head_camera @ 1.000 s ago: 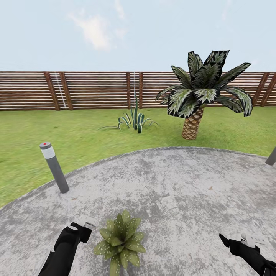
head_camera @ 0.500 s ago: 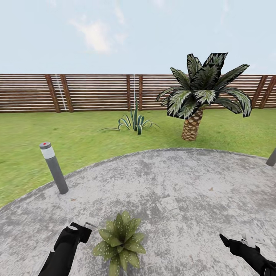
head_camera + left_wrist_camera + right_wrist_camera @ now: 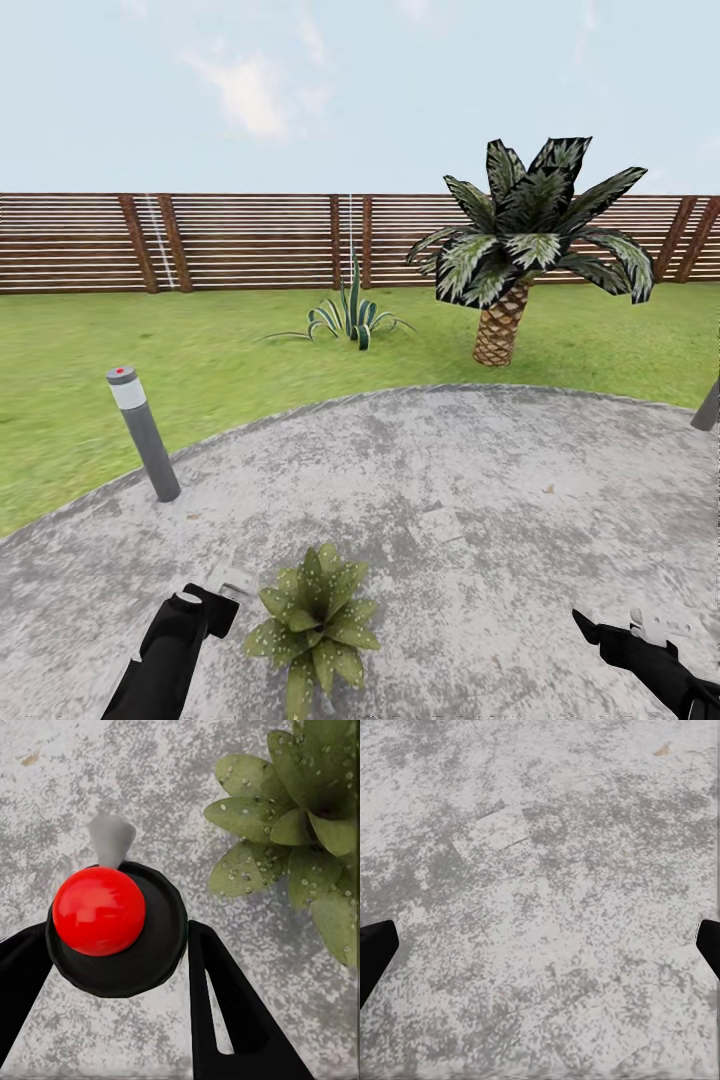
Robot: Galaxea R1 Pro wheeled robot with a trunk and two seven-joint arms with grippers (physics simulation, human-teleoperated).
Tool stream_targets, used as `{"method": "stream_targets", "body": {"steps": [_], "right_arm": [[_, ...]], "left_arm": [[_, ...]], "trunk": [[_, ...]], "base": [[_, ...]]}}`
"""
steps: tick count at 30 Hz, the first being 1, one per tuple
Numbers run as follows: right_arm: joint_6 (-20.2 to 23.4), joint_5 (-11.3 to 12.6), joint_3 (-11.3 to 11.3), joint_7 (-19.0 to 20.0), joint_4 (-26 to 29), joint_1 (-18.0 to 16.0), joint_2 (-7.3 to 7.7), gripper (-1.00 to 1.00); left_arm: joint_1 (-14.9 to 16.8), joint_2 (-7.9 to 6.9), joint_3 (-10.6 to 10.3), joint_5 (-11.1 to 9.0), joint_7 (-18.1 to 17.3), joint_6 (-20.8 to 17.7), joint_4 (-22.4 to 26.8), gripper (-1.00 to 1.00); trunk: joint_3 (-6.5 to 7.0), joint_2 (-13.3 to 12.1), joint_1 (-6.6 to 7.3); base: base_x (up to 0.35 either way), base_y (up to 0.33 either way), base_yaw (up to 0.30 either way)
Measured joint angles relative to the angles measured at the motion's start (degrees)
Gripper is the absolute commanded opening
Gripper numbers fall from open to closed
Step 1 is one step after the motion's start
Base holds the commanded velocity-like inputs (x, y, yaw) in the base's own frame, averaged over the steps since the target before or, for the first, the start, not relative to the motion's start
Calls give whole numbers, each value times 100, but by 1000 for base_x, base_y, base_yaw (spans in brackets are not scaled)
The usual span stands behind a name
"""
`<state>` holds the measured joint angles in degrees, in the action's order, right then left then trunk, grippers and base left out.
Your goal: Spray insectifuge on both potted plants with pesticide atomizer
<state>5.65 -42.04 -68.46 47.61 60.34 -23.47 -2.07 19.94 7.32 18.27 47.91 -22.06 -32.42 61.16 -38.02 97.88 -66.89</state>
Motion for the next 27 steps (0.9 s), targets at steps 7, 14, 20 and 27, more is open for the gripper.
{"method": "stream_targets", "body": {"steps": [7, 14, 20, 27], "right_arm": [[0, 0, 0, 0, 0, 0, 0, 100], [0, -3, 0, 0, -1, -1, 0, 100], [0, -1, 0, 7, 0, 0, 0, 100], [0, 0, 0, 10, 0, 0, 0, 100]], "left_arm": [[-3, 0, 0, 1, -2, -2, 0, -100], [-5, 0, 0, 5, -2, -3, 2, -100], [-4, 0, 0, 8, -2, -2, 1, -100], [-4, 0, 0, 9, -2, -3, 0, -100]], "trunk": [[0, 0, 0], [0, 0, 3], [0, 0, 3], [12, 0, 3]], "base": [[-296, 0, 2], [-32, 0, 208], [-1, 0, 147], [0, 0, 7]]}}
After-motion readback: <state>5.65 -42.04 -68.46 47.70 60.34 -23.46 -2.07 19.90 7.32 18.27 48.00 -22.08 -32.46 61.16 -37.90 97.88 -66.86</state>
